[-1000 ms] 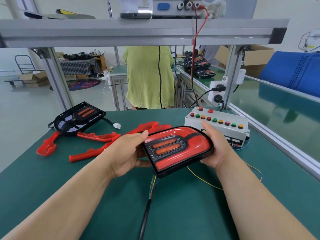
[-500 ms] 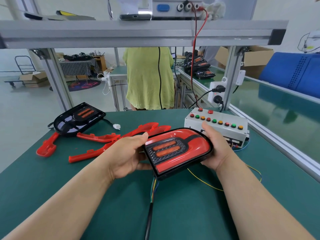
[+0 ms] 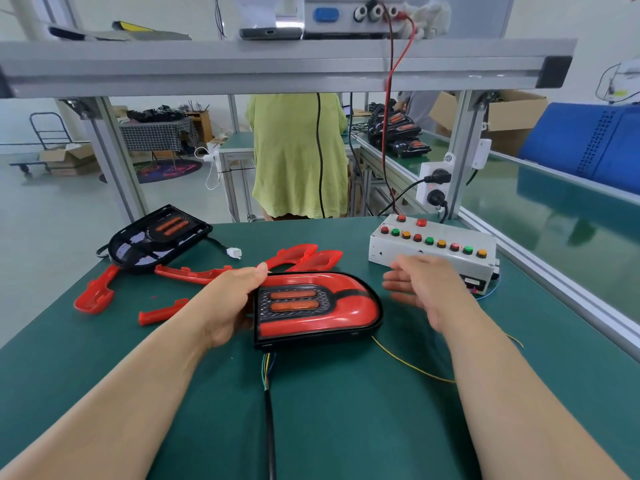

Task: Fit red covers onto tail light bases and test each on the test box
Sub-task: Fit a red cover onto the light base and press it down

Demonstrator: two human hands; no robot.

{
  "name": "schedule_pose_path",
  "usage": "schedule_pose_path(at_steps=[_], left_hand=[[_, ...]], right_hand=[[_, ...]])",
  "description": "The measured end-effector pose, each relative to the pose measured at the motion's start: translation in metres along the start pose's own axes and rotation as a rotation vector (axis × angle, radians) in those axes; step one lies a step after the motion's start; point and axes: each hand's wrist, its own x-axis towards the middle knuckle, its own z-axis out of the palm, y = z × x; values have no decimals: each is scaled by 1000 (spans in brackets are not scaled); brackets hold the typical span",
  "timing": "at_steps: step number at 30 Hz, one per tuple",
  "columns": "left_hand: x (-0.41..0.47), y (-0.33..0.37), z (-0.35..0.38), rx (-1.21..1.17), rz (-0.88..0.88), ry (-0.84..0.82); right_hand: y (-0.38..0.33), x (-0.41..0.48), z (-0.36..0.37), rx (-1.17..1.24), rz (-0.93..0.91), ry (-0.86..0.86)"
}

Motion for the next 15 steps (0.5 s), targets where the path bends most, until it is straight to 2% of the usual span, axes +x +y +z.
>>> schedule_pose_path(at_steps=[3,8,10,12,15], left_hand=[[1,1,-4,141,10,23],[-7,15,-10,871,274,326],[-22,30,-8,957,349,360],[-40,45,-6,993,315,192],[-68,61,4,1156,234,-254]], right_hand=[[-2,-3,0,-95,-86,15],[-4,-8,9,-165,-149,-45],[-3,-10,12,-179,-145,-59],[-2,-12,15,-199,-153,-65],[0,-13,18,-204,-180,-59]])
